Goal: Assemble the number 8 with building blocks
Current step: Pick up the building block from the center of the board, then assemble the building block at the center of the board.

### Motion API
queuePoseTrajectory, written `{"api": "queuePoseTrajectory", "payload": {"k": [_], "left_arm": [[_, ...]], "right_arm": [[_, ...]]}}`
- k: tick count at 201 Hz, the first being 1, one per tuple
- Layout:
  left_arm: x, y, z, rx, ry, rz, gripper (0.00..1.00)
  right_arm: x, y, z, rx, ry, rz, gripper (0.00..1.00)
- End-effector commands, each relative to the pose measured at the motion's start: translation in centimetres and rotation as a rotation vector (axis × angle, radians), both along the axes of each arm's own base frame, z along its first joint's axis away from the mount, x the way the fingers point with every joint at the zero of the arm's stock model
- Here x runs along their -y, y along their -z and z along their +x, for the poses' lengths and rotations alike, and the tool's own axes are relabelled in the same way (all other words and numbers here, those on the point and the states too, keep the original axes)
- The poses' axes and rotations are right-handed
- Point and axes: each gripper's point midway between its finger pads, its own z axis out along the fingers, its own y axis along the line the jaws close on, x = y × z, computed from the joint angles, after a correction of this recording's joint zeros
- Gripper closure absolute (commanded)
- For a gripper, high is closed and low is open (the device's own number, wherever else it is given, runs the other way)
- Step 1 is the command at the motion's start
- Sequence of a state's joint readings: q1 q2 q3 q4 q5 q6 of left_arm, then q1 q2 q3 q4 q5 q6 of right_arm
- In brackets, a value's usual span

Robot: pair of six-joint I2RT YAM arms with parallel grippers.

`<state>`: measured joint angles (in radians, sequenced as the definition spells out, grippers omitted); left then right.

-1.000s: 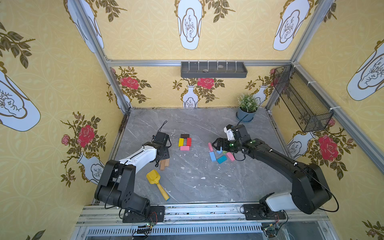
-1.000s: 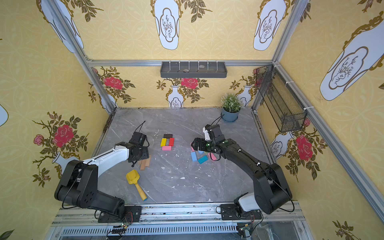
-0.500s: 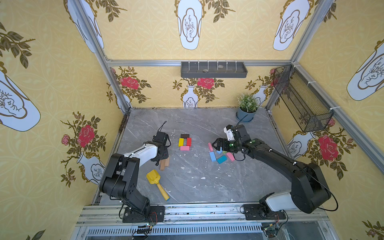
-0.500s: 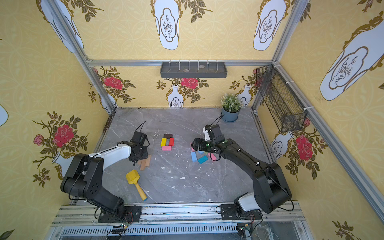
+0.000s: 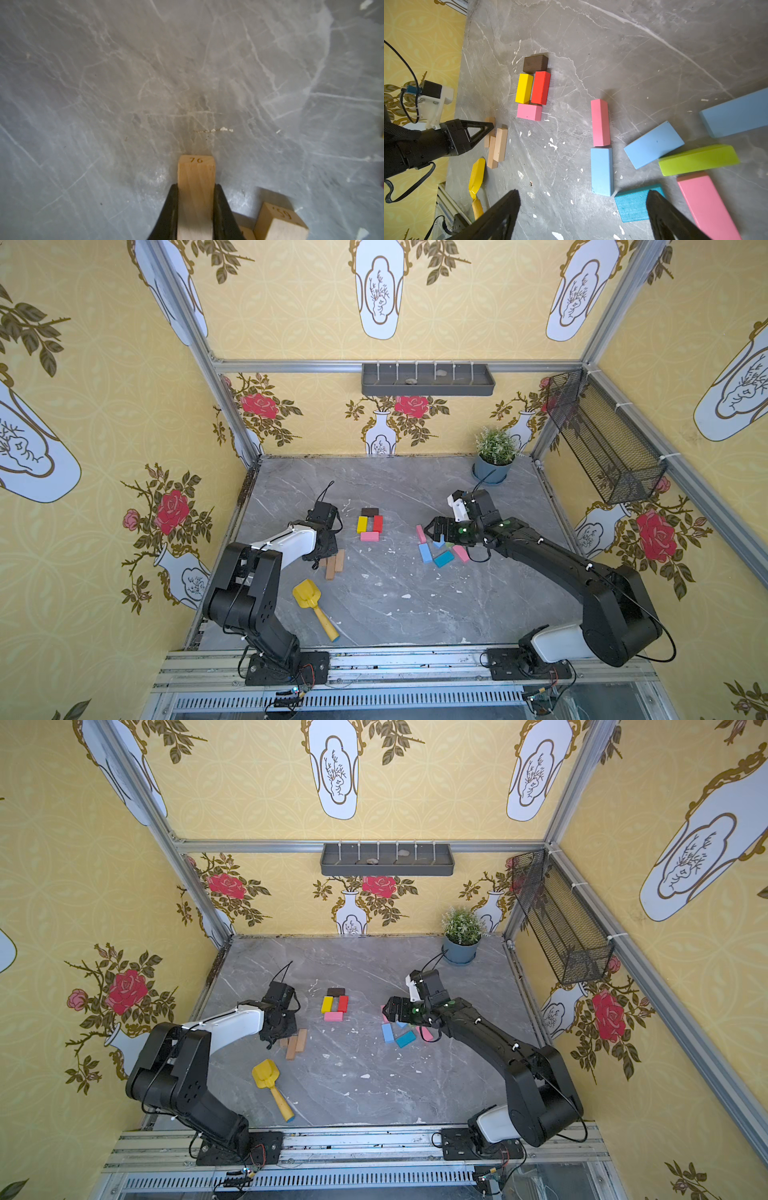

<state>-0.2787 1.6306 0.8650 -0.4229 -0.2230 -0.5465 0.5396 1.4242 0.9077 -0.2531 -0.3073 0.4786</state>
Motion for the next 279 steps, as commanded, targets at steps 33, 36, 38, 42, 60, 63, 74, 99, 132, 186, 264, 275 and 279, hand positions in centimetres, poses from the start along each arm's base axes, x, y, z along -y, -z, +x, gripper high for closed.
{"api": "queuePoseTrajectory", "payload": {"k": [33, 36, 38, 42, 60, 63, 74, 99, 132, 186, 264, 275, 279], "left_arm": [[0.9, -4.2, 0.4, 0.080, 0.021, -0.048, 0.91], [1.1, -4.6, 0.4, 0.087, 0.026, -0.054, 0.91], [1.3, -4.8, 0.3, 0.093, 0.031, -0.058, 0.91], [1.6, -5.3, 0.3, 0.104, 0.042, -0.064, 0.91], [3.6, -6.8, -0.2, 0.132, 0.106, -0.074, 0.91], [4.0, -7.0, -0.3, 0.132, 0.117, -0.075, 0.91], [5.3, -7.4, -0.8, 0.126, 0.152, -0.081, 0.90], [8.8, -6.7, -2.3, 0.081, 0.236, -0.090, 0.90], [11.6, -4.6, -3.2, 0.018, 0.285, -0.098, 0.90], [13.7, -1.7, -2.7, -0.041, 0.314, -0.105, 0.90], [13.1, 0.4, -1.7, -0.062, 0.304, -0.029, 0.88], [12.9, 0.6, -1.6, -0.064, 0.299, -0.020, 0.88], [12.8, 0.7, -1.6, -0.066, 0.297, -0.017, 0.88]], "right_arm": [[-0.1, -0.8, 0.4, 0.033, 0.006, 0.015, 0.02], [-0.1, -0.8, 0.4, 0.034, 0.007, 0.014, 0.02], [-0.1, -0.8, 0.4, 0.034, 0.006, 0.014, 0.02], [-0.1, -0.8, 0.4, 0.034, 0.008, 0.014, 0.03], [0.0, -0.8, 0.5, 0.036, 0.009, 0.009, 0.02], [0.0, -0.8, 0.5, 0.037, 0.010, 0.010, 0.02], [0.1, -0.8, 0.5, 0.038, 0.012, 0.006, 0.02], [0.1, -0.9, 0.5, 0.039, 0.012, 0.002, 0.02], [0.2, -1.0, 0.5, 0.042, 0.014, 0.000, 0.02], [0.5, -1.0, 0.3, 0.039, 0.019, -0.006, 0.03], [0.7, -1.0, 0.3, 0.040, 0.021, -0.013, 0.02], [0.6, -0.9, 0.3, 0.037, 0.020, -0.013, 0.02], [0.6, -0.9, 0.3, 0.036, 0.021, -0.014, 0.02]]}}
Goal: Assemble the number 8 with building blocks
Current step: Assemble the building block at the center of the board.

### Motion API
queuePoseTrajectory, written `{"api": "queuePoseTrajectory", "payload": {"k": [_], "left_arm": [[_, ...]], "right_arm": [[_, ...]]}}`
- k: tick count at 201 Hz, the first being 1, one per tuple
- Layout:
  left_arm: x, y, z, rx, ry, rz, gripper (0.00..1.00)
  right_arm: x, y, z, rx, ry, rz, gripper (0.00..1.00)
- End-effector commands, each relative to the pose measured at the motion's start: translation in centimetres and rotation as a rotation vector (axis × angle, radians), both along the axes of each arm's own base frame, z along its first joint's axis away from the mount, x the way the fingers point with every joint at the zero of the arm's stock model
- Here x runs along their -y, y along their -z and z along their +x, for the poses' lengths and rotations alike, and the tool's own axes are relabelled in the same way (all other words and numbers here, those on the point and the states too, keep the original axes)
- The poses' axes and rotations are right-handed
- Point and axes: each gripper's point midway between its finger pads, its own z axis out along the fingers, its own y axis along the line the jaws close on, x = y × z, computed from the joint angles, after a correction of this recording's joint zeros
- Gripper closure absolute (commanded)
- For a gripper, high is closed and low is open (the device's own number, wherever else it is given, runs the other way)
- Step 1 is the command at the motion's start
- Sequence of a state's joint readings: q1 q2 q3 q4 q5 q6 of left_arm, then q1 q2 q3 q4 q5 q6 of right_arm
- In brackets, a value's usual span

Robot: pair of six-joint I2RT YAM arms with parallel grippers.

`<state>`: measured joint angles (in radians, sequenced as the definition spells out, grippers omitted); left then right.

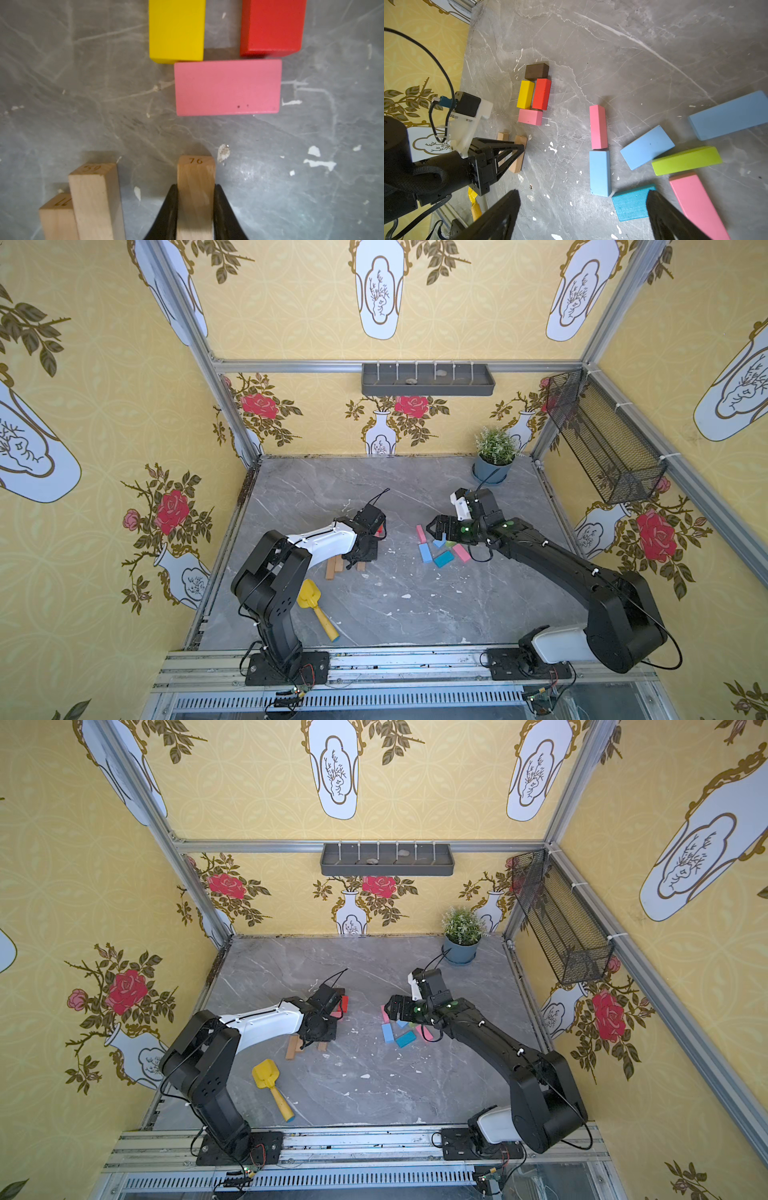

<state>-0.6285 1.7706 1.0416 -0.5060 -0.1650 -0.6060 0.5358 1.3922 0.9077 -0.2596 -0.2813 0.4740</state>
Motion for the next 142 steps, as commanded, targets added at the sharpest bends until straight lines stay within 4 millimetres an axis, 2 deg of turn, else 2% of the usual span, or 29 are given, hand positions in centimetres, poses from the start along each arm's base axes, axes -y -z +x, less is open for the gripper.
{"api": "queuePoseTrajectory", "payload": {"k": [1, 142], "left_arm": [[-0.6, 0.5, 0.3, 0.003, -0.012, 0.034, 0.88], [-1.5, 1.3, 1.4, 0.003, -0.033, 0.040, 0.86]], "right_arm": [[0.1, 0.1, 0.1, 0.002, 0.003, -0.009, 0.02], [0.2, 0.4, 0.1, -0.006, 0.005, -0.012, 0.02]]}}
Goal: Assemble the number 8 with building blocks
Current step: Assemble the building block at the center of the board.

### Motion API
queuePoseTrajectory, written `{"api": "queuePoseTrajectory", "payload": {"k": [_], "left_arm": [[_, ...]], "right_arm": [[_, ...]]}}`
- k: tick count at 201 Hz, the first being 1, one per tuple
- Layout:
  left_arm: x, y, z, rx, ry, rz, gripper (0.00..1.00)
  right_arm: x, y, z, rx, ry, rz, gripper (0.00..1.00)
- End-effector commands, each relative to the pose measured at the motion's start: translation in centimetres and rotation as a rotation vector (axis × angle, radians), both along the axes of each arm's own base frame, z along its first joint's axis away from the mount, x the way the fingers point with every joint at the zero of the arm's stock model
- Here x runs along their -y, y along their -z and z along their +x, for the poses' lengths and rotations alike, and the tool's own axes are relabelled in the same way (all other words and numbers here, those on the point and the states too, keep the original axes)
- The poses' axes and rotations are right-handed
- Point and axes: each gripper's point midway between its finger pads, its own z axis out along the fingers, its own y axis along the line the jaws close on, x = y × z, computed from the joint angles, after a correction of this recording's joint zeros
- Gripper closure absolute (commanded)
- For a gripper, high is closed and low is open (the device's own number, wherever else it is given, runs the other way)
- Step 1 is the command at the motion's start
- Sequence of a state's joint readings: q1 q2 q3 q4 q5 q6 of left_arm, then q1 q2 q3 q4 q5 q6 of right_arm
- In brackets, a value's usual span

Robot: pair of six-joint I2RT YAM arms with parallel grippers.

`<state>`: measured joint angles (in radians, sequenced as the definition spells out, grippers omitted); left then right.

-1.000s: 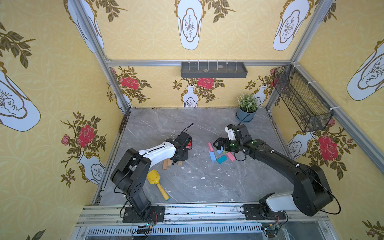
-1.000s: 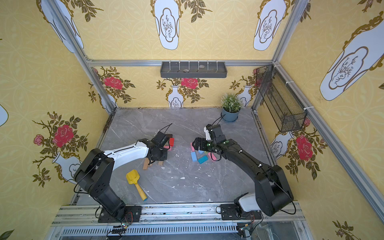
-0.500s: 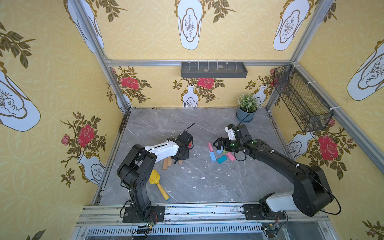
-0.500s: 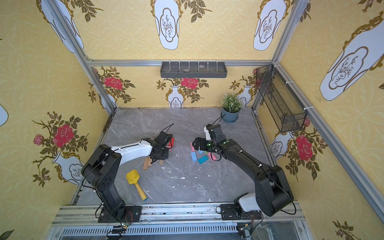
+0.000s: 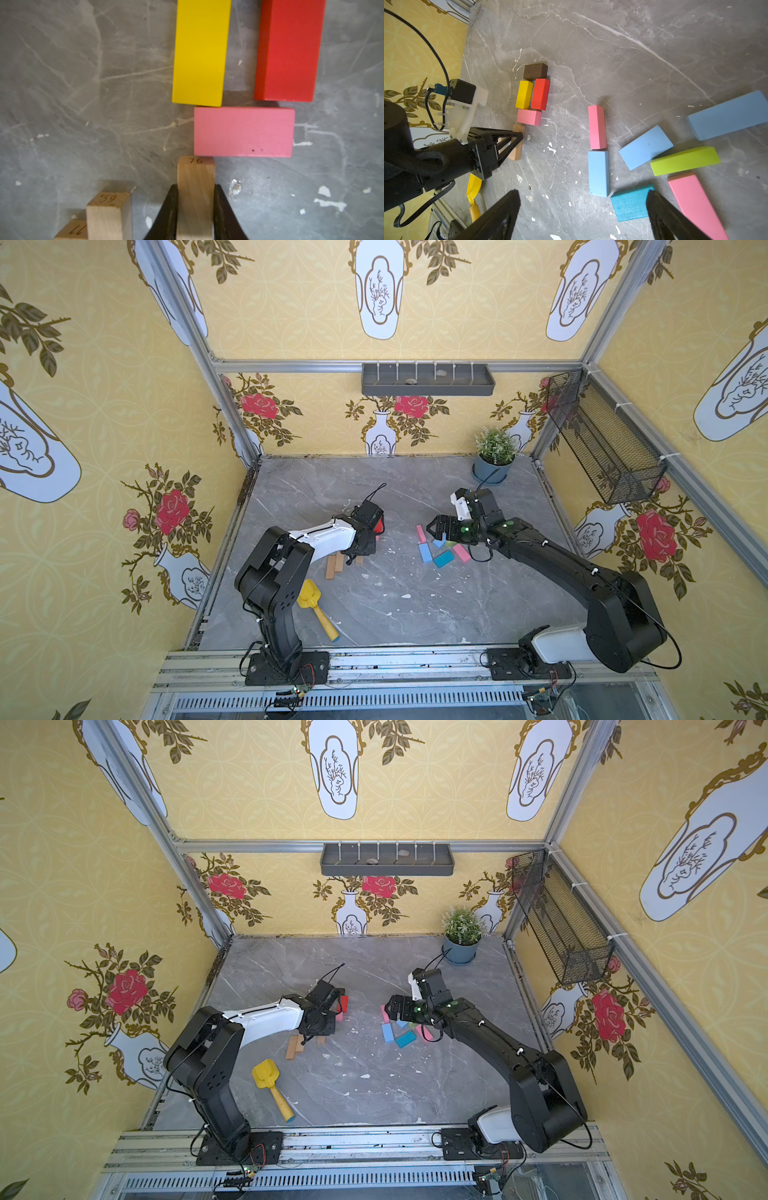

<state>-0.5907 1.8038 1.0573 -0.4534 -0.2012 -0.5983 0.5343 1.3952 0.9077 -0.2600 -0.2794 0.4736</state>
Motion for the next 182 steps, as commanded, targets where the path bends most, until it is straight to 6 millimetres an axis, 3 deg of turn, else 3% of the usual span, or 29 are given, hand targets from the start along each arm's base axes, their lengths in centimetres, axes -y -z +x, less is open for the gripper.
{"api": "queuePoseTrajectory", "payload": {"k": [1, 106, 182], "left_arm": [[-0.65, 1.08, -0.85, -0.047, 0.006, 0.028, 0.86], [-0.90, 1.59, -0.87, -0.055, -0.001, 0.031, 0.80], [-1.07, 1.34, -0.90, -0.047, -0.010, 0.028, 0.62]], "right_arm": [[0.12, 0.25, 0.00, -0.004, 0.002, -0.009, 0.03], [0.08, 0.48, -0.05, -0.010, 0.001, -0.008, 0.02], [0.08, 0.38, -0.10, -0.008, 0.002, -0.004, 0.02]]}}
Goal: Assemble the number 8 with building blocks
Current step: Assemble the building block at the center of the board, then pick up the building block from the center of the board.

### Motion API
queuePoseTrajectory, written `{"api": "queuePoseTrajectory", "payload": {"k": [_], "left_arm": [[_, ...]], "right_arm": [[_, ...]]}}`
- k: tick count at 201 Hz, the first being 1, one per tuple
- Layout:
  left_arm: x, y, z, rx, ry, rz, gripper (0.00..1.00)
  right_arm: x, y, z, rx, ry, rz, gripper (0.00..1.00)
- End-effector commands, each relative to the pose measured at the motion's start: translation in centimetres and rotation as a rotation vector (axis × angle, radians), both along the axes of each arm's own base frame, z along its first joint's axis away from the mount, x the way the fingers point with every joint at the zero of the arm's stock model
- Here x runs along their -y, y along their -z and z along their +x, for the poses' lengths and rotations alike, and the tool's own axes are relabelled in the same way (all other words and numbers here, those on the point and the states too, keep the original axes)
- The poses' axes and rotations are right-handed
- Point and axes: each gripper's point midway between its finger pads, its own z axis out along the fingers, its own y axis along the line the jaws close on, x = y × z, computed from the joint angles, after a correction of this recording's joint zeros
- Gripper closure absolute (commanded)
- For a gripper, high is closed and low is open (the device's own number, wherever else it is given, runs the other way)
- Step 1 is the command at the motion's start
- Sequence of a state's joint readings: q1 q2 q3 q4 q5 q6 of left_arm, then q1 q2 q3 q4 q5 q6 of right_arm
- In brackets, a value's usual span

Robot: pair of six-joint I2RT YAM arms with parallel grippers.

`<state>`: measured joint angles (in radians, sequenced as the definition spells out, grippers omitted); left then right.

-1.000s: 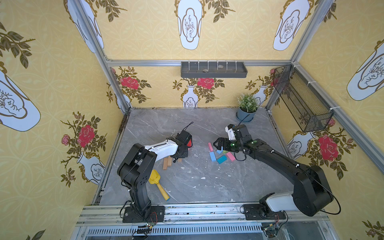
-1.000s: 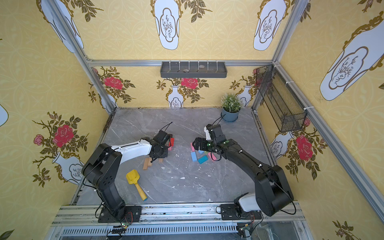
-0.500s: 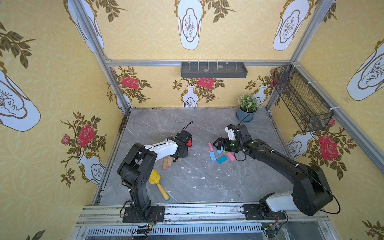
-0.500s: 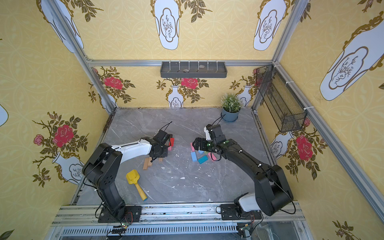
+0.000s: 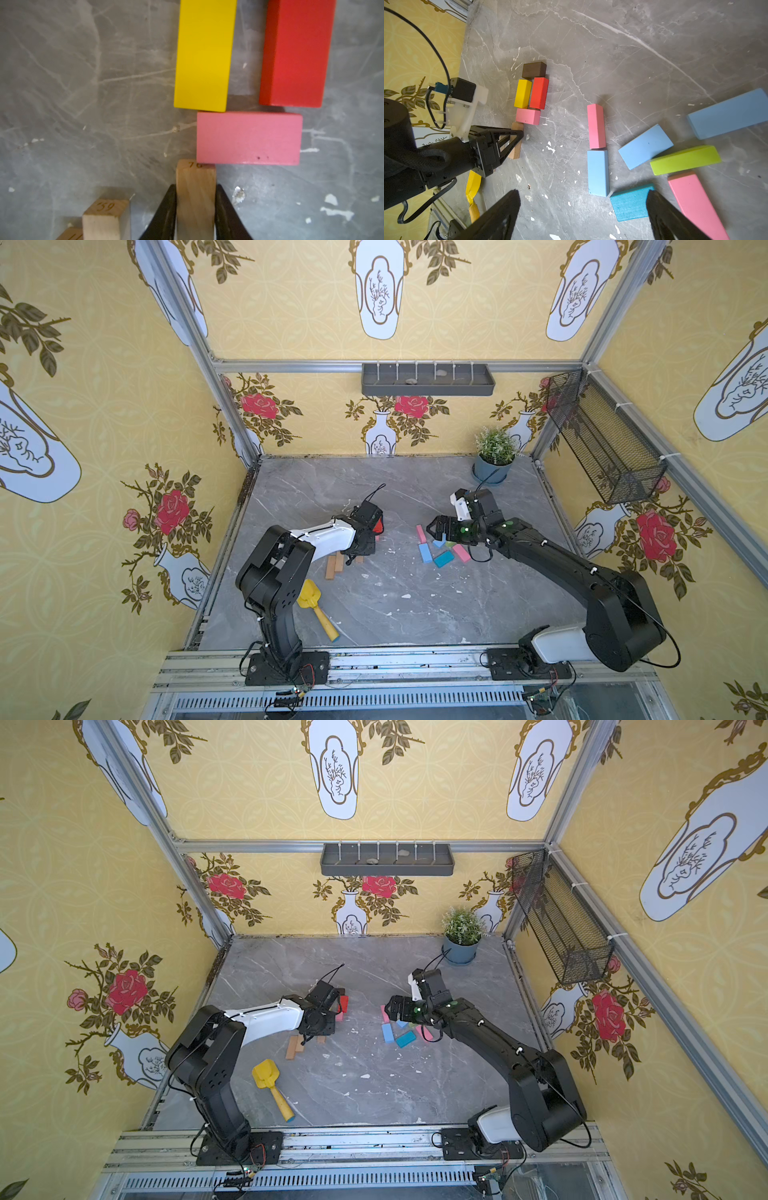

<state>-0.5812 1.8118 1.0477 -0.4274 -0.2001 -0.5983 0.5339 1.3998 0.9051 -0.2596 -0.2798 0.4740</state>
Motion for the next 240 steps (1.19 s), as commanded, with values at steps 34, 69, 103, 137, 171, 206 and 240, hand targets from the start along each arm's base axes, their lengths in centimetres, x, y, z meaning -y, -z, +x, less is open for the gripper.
{"api": "queuePoseTrajectory", "payload": {"k": [34, 69, 103, 137, 171, 206, 240], "left_arm": [[-0.9, 0.4, -1.1, -0.040, -0.003, 0.029, 0.55], [-0.7, -2.0, -0.7, 0.012, -0.003, 0.002, 0.49], [-1.0, -5.4, -0.6, 0.086, -0.004, -0.022, 0.43], [-2.5, -7.5, -1.6, 0.124, -0.015, -0.003, 0.38], [-4.4, -6.7, -3.1, 0.100, -0.037, 0.019, 0.36], [-5.1, -5.1, -3.5, 0.066, -0.045, 0.016, 0.35], [-4.6, -3.8, -2.9, 0.036, -0.028, 0.016, 0.35]], "right_arm": [[0.1, 0.2, -0.1, -0.003, 0.002, -0.001, 0.03], [0.0, 0.1, -0.1, -0.004, 0.002, 0.001, 0.03], [0.0, 0.0, 0.0, 0.000, 0.002, 0.003, 0.03], [0.0, 0.1, 0.0, -0.004, 0.001, 0.003, 0.03], [-0.1, 0.1, 0.0, -0.003, 0.001, 0.005, 0.02], [-0.1, -0.1, -0.1, -0.001, 0.000, 0.008, 0.03], [0.0, -0.3, -0.2, 0.005, 0.001, 0.008, 0.02]]}}
